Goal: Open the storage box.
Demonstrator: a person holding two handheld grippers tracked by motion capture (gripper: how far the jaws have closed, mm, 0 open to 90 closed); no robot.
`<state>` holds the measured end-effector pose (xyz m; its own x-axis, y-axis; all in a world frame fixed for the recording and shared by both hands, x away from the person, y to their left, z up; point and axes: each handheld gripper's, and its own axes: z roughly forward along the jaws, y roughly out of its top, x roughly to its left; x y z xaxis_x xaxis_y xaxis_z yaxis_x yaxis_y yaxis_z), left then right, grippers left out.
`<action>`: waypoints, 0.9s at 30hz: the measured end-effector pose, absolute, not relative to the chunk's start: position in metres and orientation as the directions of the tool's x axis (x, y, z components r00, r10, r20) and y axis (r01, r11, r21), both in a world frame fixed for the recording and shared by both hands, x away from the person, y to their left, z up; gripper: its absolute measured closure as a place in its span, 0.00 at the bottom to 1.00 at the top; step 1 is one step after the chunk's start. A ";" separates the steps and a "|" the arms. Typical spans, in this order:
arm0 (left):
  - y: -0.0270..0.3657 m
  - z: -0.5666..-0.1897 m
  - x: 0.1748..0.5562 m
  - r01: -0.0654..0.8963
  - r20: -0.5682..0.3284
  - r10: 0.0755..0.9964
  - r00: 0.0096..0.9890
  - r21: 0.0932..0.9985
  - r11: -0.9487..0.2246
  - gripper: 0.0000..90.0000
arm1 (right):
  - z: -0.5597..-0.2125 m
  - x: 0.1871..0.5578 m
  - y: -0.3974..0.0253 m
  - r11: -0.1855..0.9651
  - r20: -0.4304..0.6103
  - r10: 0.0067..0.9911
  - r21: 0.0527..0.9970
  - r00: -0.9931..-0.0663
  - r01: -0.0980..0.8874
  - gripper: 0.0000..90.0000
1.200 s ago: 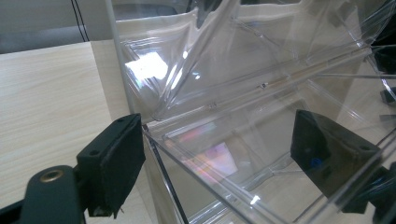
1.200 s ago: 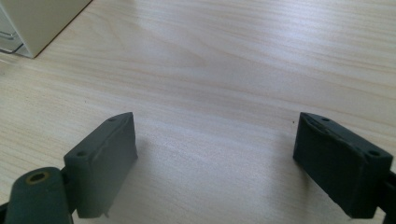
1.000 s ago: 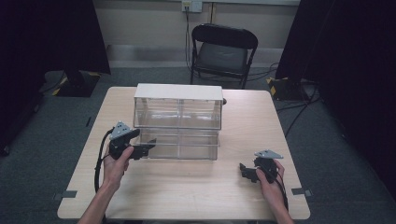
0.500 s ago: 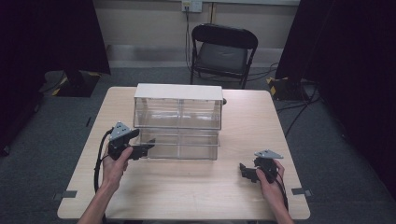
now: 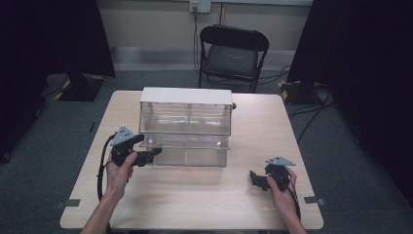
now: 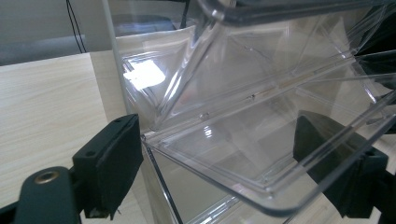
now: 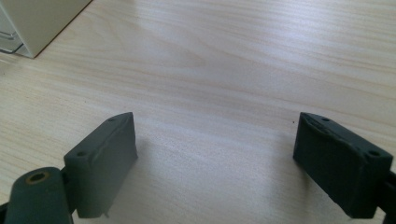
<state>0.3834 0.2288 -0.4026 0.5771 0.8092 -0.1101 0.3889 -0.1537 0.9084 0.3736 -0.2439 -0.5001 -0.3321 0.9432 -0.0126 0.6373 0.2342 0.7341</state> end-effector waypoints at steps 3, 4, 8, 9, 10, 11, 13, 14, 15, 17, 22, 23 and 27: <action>0.229 -0.401 0.383 0.385 -0.110 0.809 0.577 0.910 -0.151 0.17 | -0.500 0.374 -0.244 0.234 -0.013 0.943 0.734 -0.332 0.637 0.14; 0.229 -0.400 0.383 0.387 -0.115 0.809 0.577 0.911 -0.146 0.17 | -0.500 0.374 -0.244 0.235 -0.013 0.943 0.734 -0.332 0.637 0.14; 0.230 -0.396 0.384 0.379 -0.115 0.811 0.573 0.915 -0.138 0.17 | -0.500 0.374 -0.244 0.234 -0.013 0.943 0.734 -0.332 0.637 0.14; 0.230 -0.395 0.384 0.378 -0.117 0.812 0.572 0.916 -0.134 0.17 | -0.500 0.374 -0.244 0.234 -0.012 0.943 0.734 -0.332 0.637 0.14; 0.230 -0.395 0.384 0.377 -0.117 0.810 0.574 0.917 -0.134 0.17 | -0.500 0.374 -0.244 0.234 -0.012 0.943 0.734 -0.332 0.637 0.14; 0.230 -0.395 0.385 0.377 -0.118 0.809 0.576 0.916 -0.135 0.17 | -0.500 0.374 -0.244 0.234 -0.013 0.943 0.734 -0.332 0.637 0.14; 0.230 -0.395 0.385 0.376 -0.115 0.809 0.577 0.916 -0.138 0.17 | -0.500 0.374 -0.244 0.234 -0.013 0.943 0.734 -0.332 0.637 0.14; 0.229 -0.395 0.385 0.379 -0.118 0.811 0.573 0.916 -0.135 0.17 | -0.500 0.374 -0.244 0.234 -0.013 0.943 0.734 -0.332 0.637 0.14; 0.229 -0.394 0.385 0.381 -0.115 0.813 0.571 0.914 -0.138 0.17 | -0.500 0.374 -0.244 0.234 -0.013 0.943 0.734 -0.332 0.637 0.14; 0.228 -0.393 0.385 0.380 -0.117 0.812 0.571 0.915 -0.136 0.17 | -0.500 0.374 -0.244 0.234 -0.013 0.943 0.734 -0.332 0.637 0.14; 0.227 -0.393 0.387 0.384 -0.124 0.810 0.573 0.914 -0.132 0.17 | -0.500 0.374 -0.244 0.234 -0.013 0.943 0.734 -0.332 0.637 0.14; 0.227 -0.393 0.387 0.383 -0.121 0.810 0.574 0.914 -0.135 0.17 | -0.500 0.374 -0.244 0.234 -0.013 0.943 0.734 -0.332 0.637 0.14; 0.226 -0.393 0.387 0.385 -0.120 0.809 0.576 0.912 -0.139 0.17 | -0.500 0.374 -0.244 0.234 -0.013 0.943 0.734 -0.332 0.637 0.14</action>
<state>0.3872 0.2264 -0.3925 0.5756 0.8089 -0.1198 0.3854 -0.1392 0.9122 0.3736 -0.2439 -0.5001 -0.3322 0.9431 -0.0126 0.6374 0.2343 0.7341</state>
